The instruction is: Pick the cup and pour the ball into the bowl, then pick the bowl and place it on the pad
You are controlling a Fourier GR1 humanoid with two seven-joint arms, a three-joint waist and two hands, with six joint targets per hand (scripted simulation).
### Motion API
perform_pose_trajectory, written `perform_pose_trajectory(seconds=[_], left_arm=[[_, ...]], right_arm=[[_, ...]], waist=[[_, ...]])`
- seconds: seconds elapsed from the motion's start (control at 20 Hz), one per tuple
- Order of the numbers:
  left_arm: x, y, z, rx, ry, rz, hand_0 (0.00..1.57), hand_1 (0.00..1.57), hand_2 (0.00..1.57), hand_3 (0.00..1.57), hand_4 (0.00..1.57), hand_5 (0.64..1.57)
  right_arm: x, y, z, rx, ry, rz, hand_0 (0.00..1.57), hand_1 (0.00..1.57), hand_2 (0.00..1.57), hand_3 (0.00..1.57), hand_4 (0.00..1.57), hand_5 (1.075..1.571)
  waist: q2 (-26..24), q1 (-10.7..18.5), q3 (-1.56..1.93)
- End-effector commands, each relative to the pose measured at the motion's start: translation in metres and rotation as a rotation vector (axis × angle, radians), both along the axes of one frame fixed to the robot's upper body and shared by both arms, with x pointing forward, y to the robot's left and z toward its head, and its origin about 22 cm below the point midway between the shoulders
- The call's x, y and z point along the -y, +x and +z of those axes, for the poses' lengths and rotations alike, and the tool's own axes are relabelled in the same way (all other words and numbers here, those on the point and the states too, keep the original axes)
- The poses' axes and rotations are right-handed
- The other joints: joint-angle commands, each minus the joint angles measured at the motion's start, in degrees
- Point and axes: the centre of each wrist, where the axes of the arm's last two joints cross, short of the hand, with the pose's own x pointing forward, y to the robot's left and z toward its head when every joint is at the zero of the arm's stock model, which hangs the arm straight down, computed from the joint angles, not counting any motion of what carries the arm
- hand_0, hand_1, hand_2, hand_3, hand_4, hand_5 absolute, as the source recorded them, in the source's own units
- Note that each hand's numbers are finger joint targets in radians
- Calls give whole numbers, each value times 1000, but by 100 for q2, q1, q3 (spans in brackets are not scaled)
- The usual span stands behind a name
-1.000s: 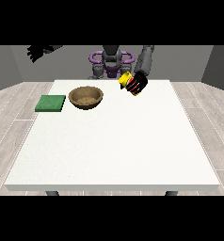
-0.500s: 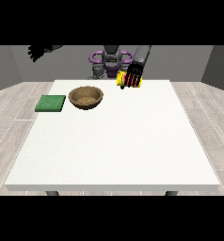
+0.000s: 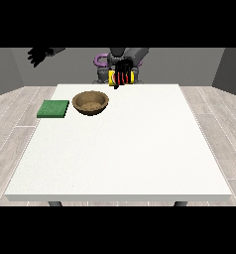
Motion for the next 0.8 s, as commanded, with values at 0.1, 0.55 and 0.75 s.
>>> perform_pose_trajectory(seconds=[0.1,0.55,0.75], left_arm=[[35,-15,12,8,199,-16,415,415,1508,1286,702,1565],[64,-30,49,-8,249,-81,0,0,1178,1473,913,1571],[16,-23,33,3,-17,-39,0,0,1571,1170,1033,1563]], right_arm=[[-18,20,0,-13,24,18,0,0,0,0,669,1561],[2,7,-4,-10,-11,26,0,0,0,0,694,1563],[19,4,7,-1,-2,-39,0,0,0,0,694,1563]], waist=[[-89,-108,-3],[54,-54,-5],[104,260,-14]])
